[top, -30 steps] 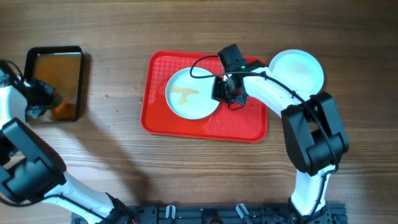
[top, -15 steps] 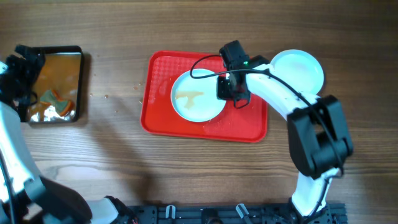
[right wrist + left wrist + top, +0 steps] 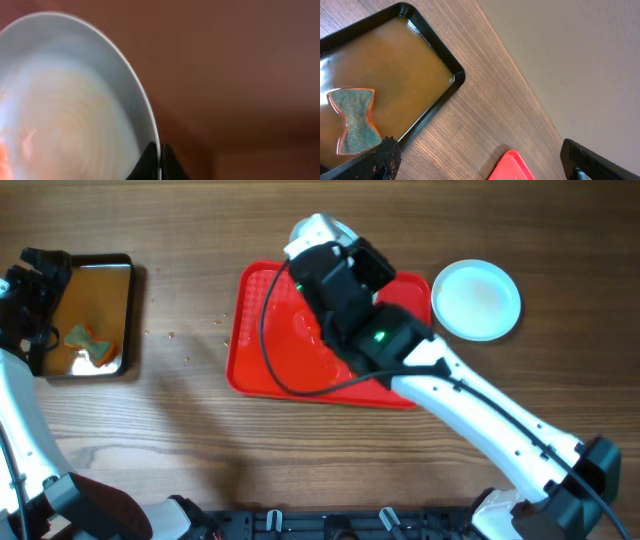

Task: Clean dirty plates on tray and stack at the side
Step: 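Lift the last plate with the right gripper and stack it on the pile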

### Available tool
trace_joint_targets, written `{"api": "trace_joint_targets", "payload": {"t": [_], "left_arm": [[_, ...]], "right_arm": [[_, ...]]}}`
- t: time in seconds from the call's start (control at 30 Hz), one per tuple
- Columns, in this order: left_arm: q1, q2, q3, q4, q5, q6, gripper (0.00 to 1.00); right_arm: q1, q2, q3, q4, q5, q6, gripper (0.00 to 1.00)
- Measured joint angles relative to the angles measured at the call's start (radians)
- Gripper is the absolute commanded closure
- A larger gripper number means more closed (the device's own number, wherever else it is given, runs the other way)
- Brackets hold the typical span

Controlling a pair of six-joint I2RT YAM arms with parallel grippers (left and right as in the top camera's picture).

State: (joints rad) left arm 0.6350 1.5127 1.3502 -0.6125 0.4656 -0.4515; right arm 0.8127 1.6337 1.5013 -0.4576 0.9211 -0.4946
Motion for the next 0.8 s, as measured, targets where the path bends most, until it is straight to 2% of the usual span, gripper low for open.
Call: {"api": "trace_joint_targets", "payload": {"t": [0.07,0.13,0.23,0.3,0.4,0.47,0.5,0.53,0.6,0.7,0.8], "left_arm": [[0.000,0.000,0.000,0.000,0.001,0.000,0.00],[0.000,0.000,0.000,-0.001,0.001,0.000,0.00],[0.000,0.000,0.000,0.000,0.001,0.000,0.00],[0.000,0.000,0.000,0.000,0.001,0.000,0.00],[0.000,0.000,0.000,-0.002,0.003,0.000,0.00],[0.000,0.000,0.000,-0.001,0.004,0.000,0.00],[0.000,0.000,0.000,0.000,0.004,0.000,0.00],[0.000,0.000,0.000,0.000,0.004,0.000,0.00],[0.000,0.000,0.000,0.000,0.005,0.000,0.00],[0.000,0.000,0.000,-0.001,0.004,0.000,0.00],[0.000,0.000,0.000,0.000,0.004,0.000,0.00]], "right_arm": [[0.059,0.000,0.001,0.163,0.107,-0.227,0.96],[0.093,-0.001,0.001,0.215,0.151,-0.345,0.96],[0.103,-0.001,0.001,0.220,0.176,-0.389,0.96],[0.102,-0.001,0.001,0.219,0.187,-0.354,0.96],[0.045,-0.002,0.008,0.026,0.118,-0.083,0.96],[-0.095,-0.002,0.008,-0.133,-0.070,0.192,0.96],[-0.114,-0.001,0.007,-0.148,-0.179,0.296,0.96],[-0.272,-0.001,0.006,-0.217,-0.309,0.402,0.96],[-0.530,-0.001,0.000,-0.246,-0.589,0.601,0.95],[-0.870,-0.001,-0.063,-0.235,-0.798,0.739,0.96],[-1.030,0.015,-0.161,-0.170,-0.861,0.788,0.96]]}}
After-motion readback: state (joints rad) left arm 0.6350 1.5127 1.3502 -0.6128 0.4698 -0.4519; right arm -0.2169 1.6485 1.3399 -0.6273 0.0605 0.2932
